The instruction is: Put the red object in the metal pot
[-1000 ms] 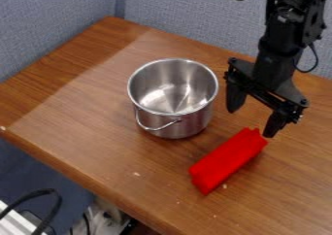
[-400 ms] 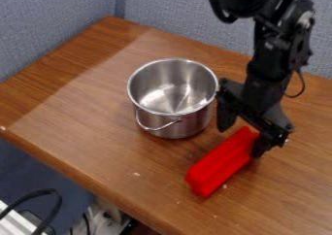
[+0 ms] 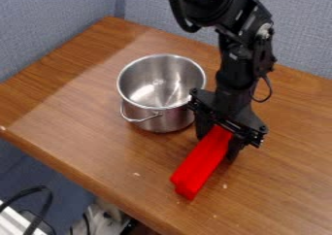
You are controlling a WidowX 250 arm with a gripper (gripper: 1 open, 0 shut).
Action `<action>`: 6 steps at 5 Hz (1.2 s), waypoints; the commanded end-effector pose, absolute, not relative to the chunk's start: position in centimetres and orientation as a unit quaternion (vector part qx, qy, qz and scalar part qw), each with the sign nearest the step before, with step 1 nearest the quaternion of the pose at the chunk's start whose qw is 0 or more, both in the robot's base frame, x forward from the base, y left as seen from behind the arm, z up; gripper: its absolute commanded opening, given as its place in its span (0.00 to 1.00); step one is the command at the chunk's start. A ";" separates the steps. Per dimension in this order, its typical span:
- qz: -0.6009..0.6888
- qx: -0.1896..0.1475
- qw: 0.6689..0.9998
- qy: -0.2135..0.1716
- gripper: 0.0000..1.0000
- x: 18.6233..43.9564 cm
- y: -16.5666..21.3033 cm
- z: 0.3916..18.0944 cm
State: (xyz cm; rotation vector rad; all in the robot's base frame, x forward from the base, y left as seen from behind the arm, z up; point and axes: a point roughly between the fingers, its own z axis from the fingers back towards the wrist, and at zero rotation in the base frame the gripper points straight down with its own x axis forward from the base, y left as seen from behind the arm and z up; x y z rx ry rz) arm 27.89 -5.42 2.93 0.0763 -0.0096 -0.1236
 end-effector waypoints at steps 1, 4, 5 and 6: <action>-0.051 0.036 0.998 -0.024 0.00 28.9 -4.8 5.6; -0.058 0.069 0.996 0.024 0.00 30.9 -2.2 11.6; -0.066 0.072 0.995 0.027 0.00 31.9 -1.9 12.2; -0.077 0.063 0.995 0.007 0.00 32.6 -1.1 12.1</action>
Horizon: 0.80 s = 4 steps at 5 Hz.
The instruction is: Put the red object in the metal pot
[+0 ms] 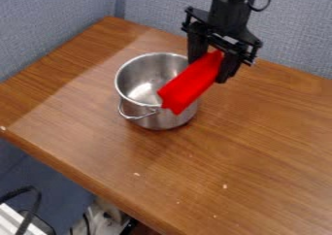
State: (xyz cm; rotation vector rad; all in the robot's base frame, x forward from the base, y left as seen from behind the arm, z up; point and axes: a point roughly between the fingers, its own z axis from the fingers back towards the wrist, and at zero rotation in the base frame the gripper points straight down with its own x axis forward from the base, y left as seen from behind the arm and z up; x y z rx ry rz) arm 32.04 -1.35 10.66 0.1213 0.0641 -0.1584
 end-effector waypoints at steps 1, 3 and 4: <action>-0.094 0.052 0.994 0.008 0.00 32.0 -0.3 11.5; -0.125 0.035 0.992 0.001 0.00 31.1 -0.2 11.4; -0.145 0.028 0.989 -0.005 0.00 30.6 -0.2 11.8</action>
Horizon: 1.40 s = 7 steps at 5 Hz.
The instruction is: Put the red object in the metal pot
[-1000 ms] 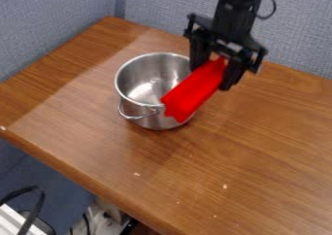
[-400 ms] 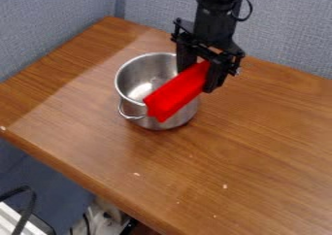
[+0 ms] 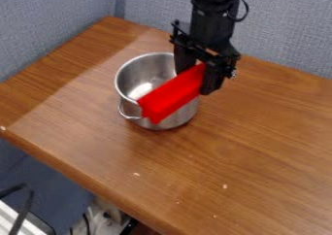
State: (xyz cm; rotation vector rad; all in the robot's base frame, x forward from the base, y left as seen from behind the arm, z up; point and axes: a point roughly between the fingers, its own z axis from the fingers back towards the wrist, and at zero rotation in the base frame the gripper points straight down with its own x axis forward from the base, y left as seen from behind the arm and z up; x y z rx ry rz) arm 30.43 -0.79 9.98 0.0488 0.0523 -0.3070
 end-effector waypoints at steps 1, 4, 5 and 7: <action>-0.171 0.021 0.985 -0.014 0.00 30.4 -0.3 12.0; -0.180 0.002 0.983 -0.020 0.00 31.2 0.7 10.3; -0.206 -0.005 0.978 -0.021 0.00 32.5 0.9 10.9; -0.205 -0.011 0.978 -0.037 0.00 33.8 0.9 11.3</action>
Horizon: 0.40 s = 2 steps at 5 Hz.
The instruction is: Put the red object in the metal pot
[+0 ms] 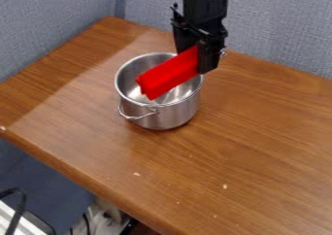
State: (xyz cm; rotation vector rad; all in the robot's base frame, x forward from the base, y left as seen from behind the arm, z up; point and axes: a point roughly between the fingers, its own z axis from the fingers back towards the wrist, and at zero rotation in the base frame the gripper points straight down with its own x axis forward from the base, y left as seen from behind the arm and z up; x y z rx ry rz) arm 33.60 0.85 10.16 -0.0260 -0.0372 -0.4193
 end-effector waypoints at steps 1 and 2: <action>-0.185 -0.013 0.981 -0.052 1.00 34.0 0.6 10.8; -0.211 -0.012 0.976 -0.049 1.00 33.4 0.8 10.8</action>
